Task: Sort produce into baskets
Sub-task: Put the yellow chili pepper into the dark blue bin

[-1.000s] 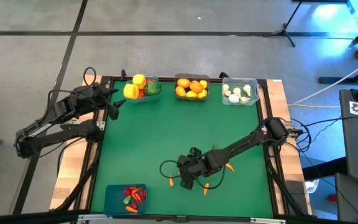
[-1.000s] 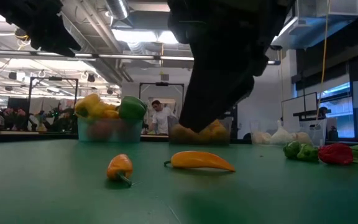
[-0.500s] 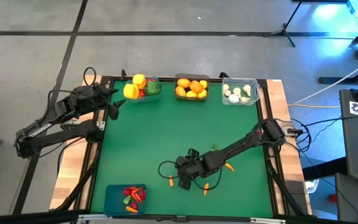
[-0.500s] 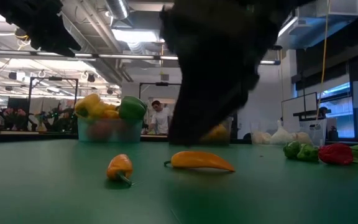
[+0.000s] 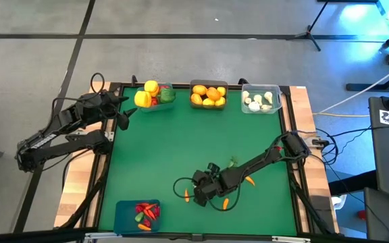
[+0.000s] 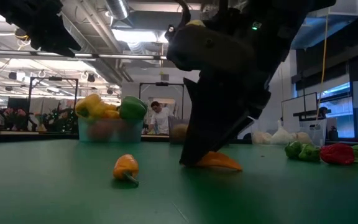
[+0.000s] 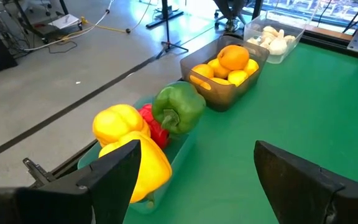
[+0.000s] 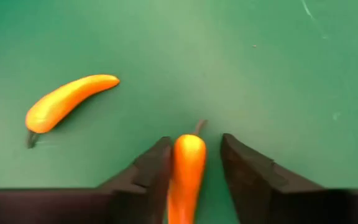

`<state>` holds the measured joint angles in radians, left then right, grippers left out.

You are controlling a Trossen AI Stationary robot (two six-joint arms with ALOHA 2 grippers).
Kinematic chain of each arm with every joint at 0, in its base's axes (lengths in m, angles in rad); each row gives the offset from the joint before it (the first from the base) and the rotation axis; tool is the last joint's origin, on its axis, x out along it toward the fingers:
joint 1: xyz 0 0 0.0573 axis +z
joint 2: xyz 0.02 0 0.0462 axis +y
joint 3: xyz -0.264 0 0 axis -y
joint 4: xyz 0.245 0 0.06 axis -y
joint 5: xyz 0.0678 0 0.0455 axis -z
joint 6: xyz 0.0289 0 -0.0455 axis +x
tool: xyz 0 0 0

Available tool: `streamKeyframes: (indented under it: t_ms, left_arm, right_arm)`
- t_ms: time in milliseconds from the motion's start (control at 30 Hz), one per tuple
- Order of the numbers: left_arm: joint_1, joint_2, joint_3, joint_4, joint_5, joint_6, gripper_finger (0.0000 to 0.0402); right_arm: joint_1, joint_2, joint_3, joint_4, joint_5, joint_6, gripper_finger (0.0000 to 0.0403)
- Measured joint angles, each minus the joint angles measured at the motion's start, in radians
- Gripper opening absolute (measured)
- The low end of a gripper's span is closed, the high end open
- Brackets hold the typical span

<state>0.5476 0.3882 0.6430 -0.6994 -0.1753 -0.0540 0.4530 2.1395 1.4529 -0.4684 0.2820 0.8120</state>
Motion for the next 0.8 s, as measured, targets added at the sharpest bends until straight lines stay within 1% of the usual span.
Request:
streamKeyframes:
  t_ms: [233,300,367,500,667,733,800]
  left_arm:
    - [0.0,0.0,0.0,0.0,0.0,0.0,0.0308]
    - [0.0,0.0,0.0,0.0,0.0,0.0,0.0308]
    - [0.0,0.0,0.0,0.0,0.0,0.0,0.0308]
    - [0.0,0.0,0.0,0.0,0.0,0.001,0.0308]
    - [0.0,0.0,0.0,0.0,0.0,0.0,0.0308]
    - [0.0,0.0,0.0,0.0,0.0,0.0,0.0308]
    - [0.0,0.0,0.0,0.0,0.0,0.0,0.0308]
  right_arm:
    - [-0.001,-0.001,0.008,-0.013,0.0,0.014,0.0035]
    - [-0.001,-0.001,0.018,-0.016,-0.005,0.013,0.0012]
    - [-0.001,0.002,0.031,-0.015,-0.01,0.013,0.001]
    - [-0.002,0.005,0.069,-0.015,-0.012,0.0,0.0026]
    - [-0.009,0.005,0.13,0.007,0.101,-0.057,0.0016]
    - [-0.025,0.005,0.138,0.063,0.126,-0.097,0.001]
    - [-0.045,0.005,0.138,0.151,0.127,-0.149,0.0006]
